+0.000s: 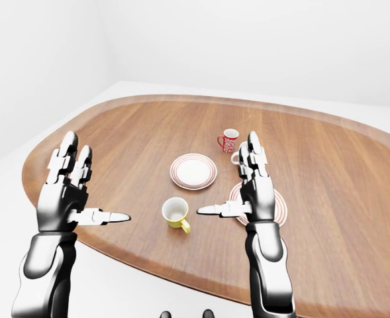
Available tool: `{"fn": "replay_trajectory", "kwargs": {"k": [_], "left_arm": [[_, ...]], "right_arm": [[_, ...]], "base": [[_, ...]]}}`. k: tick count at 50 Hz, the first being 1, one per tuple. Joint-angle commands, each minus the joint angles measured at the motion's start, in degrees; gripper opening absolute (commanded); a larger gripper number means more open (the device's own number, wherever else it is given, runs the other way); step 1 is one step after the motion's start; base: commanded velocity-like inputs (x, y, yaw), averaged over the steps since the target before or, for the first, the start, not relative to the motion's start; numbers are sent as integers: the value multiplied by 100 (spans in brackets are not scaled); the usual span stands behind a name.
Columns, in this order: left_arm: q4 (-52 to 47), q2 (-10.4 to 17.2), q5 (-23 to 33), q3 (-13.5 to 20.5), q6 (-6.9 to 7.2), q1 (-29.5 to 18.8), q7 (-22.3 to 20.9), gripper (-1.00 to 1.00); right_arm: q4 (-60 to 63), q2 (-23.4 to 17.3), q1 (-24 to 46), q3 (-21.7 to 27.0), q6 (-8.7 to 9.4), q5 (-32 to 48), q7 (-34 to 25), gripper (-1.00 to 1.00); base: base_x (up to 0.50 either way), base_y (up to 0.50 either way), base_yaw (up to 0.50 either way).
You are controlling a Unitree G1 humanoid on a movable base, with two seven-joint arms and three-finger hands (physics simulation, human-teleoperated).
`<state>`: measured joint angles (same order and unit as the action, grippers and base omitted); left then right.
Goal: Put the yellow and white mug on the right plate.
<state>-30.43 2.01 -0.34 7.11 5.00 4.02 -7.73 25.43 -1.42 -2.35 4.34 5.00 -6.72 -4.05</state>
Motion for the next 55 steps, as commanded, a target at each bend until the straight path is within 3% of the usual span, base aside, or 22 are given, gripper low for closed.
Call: {"fn": "replay_trajectory", "kwargs": {"k": [1, 6, 14, 16, 32, 33, 34, 55], "left_arm": [[-12, 9, -15, 37, 0, -4, -7, 100], [-25, 7, -10, 33, 0, -5, -6, 100], [-2, 12, -7, 41, 0, -17, -9, 100], [-14, 12, -3, 36, 0, -12, -11, 100], [-4, 47, -40, 127, 0, -62, -36, 100], [29, 63, -59, 167, 0, -86, -47, 100], [472, 513, -441, 1060, 0, -526, -222, 100], [512, 606, -512, 1175, 0, -568, -247, 100]], "right_arm": [[-76, -11, 16, -26, 0, 172, 16, 100], [169, 33, -154, 17, 0, -204, -301, 100], [-62, -7, -157, -125, 0, 134, -283, 100], [-236, -74, -97, -251, 0, 550, -203, 100], [-278, -8, -4, -205, 0, 480, -303, 100], [-315, -21, 50, -220, 0, 521, -293, 100], [-735, -646, 1577, -327, 0, 1233, -477, 100], [-933, -343, 1844, -333, 0, 2149, -966, 100]], "base": [[0, 0, 0], [7, 2, 0], [48, 14, 0], [3, 1, 0], [0, 0, 0], [0, 0, 0], [0, 0, 0], [0, 0, 0]]}}
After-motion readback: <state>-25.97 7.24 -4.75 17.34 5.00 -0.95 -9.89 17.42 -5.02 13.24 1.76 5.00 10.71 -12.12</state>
